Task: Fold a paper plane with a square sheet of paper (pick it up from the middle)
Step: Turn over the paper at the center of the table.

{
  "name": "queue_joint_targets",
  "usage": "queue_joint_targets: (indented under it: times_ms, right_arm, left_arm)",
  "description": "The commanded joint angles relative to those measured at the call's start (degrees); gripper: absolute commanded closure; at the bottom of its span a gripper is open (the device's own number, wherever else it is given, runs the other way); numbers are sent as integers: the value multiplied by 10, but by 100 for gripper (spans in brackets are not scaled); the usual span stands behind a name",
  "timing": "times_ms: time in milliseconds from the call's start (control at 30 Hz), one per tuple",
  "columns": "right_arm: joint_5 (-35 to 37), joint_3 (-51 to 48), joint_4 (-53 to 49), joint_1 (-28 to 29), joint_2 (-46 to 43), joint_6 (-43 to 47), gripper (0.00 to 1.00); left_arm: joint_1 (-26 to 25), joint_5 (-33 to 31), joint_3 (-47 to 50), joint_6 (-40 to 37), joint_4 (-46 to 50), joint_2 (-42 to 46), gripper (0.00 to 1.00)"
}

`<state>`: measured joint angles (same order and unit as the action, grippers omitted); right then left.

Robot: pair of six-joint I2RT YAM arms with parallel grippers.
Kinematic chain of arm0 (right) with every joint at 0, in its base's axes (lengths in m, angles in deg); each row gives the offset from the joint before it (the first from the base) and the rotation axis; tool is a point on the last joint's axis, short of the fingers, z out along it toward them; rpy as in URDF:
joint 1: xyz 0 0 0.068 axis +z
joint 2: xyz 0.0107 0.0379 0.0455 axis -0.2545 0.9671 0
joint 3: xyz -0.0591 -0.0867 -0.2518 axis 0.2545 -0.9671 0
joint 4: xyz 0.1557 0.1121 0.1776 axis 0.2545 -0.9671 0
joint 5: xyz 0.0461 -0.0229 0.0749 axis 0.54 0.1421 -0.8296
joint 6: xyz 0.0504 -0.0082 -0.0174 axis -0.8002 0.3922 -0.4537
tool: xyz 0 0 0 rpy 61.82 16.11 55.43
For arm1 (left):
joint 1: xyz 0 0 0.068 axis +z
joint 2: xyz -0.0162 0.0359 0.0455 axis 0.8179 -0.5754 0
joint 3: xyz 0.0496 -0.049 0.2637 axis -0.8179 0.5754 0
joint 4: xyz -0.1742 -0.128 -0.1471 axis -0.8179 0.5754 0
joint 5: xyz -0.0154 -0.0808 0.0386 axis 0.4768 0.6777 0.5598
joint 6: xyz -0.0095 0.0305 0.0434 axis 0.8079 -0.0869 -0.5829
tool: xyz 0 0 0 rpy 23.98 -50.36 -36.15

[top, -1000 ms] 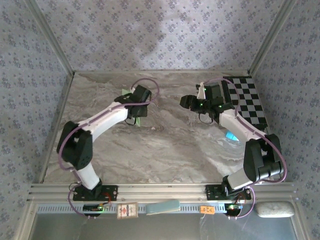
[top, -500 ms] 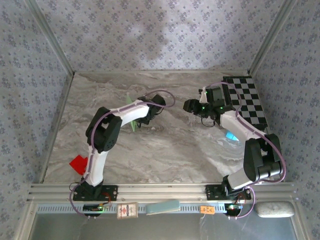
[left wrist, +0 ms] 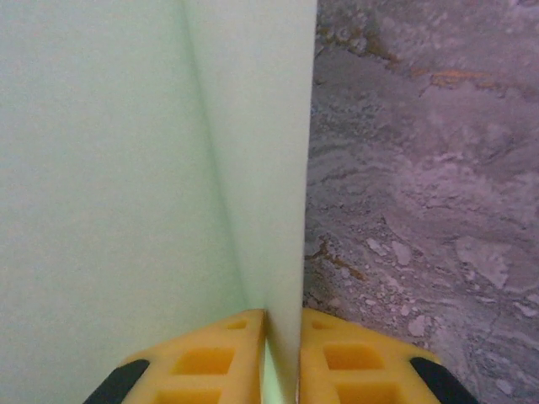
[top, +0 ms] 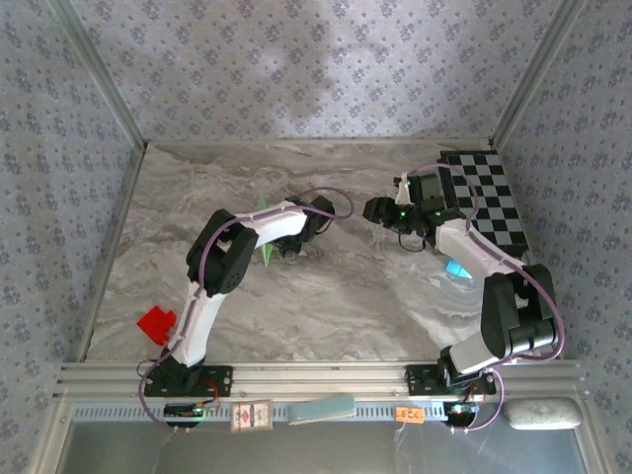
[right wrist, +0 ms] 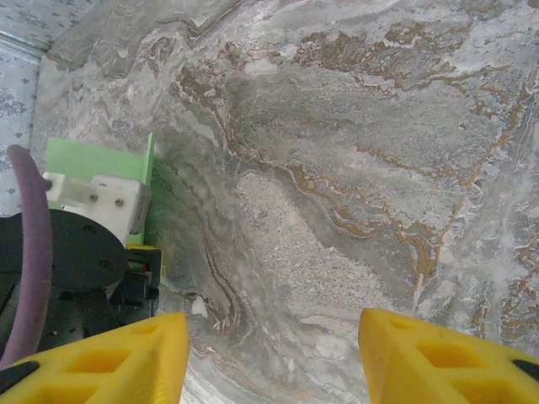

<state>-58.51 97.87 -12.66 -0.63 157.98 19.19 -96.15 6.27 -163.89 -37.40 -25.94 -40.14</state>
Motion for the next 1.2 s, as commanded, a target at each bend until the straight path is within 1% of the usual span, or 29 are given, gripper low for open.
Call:
queue_joint_targets:
  times_ms: [0, 133, 367, 500, 767, 833, 1000, 1100, 1167]
  right_arm:
    - [-6, -1, -6, -4, 6, -11, 43]
    - [-8, -1, -4, -4, 8, -14, 43]
    - [-4, -7, 6, -7, 7, -30, 43]
    - [-3, -10, 10, -8, 7, -36, 43]
    - [-1, -14, 16, -11, 7, -43, 43]
    - [0, -15, 16, -12, 7, -43, 43]
    - [-6, -15, 24, -11, 14, -43, 43]
    - [-12, -16, 31, -8, 20, -59, 43]
    - [-15, -15, 33, -6, 25, -61, 42]
  left_arm:
    - [-8, 34, -15, 18, 11, -8, 83]
    - [-11, 60, -20, 34, 10, 5, 80]
    - [-12, 155, -12, 76, -14, 49, 66]
    - [-14, 203, 9, 101, -42, 84, 62]
    - [-18, 301, 77, 162, -110, 162, 62]
    - [-21, 317, 98, 171, -126, 189, 63]
    - [-18, 332, 160, 179, -188, 257, 69]
    - [6, 332, 200, 193, -206, 280, 70]
    - [36, 349, 225, 201, -218, 281, 73]
